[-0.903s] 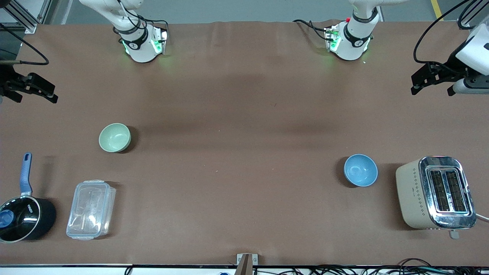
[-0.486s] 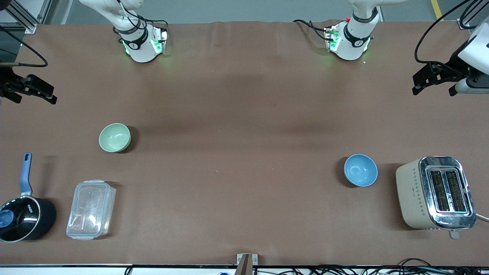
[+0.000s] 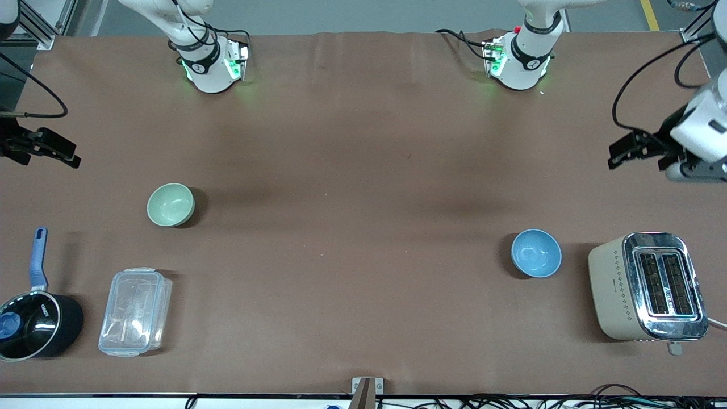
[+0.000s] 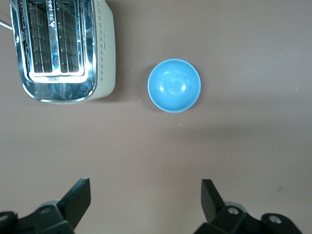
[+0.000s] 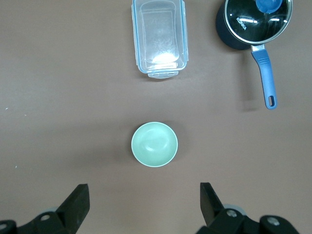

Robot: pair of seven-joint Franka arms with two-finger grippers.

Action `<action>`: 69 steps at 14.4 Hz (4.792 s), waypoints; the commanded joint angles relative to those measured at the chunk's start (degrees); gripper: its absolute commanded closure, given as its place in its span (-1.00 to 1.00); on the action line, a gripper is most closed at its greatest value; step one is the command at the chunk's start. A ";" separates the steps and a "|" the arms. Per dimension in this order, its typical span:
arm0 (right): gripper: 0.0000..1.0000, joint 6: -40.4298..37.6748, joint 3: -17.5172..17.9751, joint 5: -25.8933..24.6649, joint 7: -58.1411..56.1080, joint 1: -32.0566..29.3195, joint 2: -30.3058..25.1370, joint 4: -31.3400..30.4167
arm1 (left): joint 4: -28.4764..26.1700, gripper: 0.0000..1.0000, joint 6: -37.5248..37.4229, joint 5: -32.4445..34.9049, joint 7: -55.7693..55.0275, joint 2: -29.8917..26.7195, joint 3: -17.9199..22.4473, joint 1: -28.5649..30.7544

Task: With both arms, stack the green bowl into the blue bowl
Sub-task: 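Move both grippers down toward the green and blue bowls, then grasp the green bowl with the right gripper while the left gripper grasps the blue bowl, then slide the blue bowl to the table middle with the left gripper, then raise the left gripper while the right gripper lifts the green bowl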

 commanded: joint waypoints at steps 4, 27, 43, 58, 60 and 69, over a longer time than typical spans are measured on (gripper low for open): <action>-1.00 11.16 0.67 0.09 -4.78 -5.50 -0.93 -14.54 | -10.99 -1.00 18.40 0.07 0.93 5.36 -0.07 0.41; -0.84 49.41 -0.29 4.05 -5.40 -7.26 15.51 -38.65 | -14.26 0.63 43.66 5.87 -3.03 27.96 -0.07 1.82; -0.16 52.92 -0.73 7.04 -5.40 -7.35 15.51 -42.17 | -11.89 1.00 39.35 5.69 -26.64 23.39 -13.61 -3.43; 0.95 50.30 -1.08 7.04 -6.28 -7.00 14.46 -41.73 | -1.17 1.00 40.59 15.87 -66.91 36.03 -13.17 -31.13; 0.95 45.57 -1.08 6.95 -6.20 -6.74 11.66 -40.33 | 1.37 1.00 40.59 17.03 -70.16 38.23 -13.08 -33.24; 0.96 9.80 -1.00 6.16 -6.20 -5.77 7.25 -13.98 | 4.98 -1.00 39.80 18.60 -70.71 39.13 -12.91 -33.26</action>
